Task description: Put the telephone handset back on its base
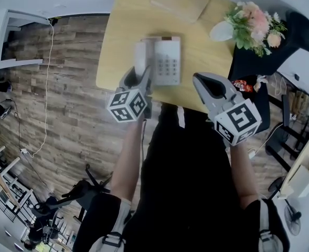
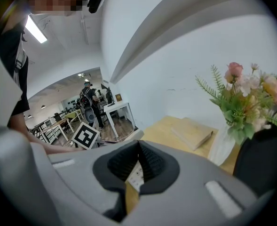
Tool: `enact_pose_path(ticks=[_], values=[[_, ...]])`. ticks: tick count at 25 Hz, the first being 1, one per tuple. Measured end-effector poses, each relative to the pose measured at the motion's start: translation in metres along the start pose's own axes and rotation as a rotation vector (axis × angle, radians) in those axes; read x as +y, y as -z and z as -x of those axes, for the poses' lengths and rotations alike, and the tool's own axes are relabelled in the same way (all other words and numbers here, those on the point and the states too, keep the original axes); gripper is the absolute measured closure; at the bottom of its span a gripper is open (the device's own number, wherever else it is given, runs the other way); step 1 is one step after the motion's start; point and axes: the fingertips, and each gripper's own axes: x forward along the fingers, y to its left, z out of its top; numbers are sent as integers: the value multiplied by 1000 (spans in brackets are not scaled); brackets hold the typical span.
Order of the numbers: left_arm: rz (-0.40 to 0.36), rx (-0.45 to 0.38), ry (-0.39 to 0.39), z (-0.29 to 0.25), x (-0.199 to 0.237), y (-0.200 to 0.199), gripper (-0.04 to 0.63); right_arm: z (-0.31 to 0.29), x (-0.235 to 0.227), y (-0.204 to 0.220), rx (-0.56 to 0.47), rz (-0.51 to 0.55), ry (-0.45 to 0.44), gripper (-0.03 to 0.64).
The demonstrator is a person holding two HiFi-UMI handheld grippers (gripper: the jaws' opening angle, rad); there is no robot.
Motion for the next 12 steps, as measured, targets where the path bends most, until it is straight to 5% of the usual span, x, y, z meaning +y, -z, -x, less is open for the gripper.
enact_pose_path(ticks=[12], values=[[22,44,-49,-27,14,18,374,2,-12,5,7,-24,6,615]])
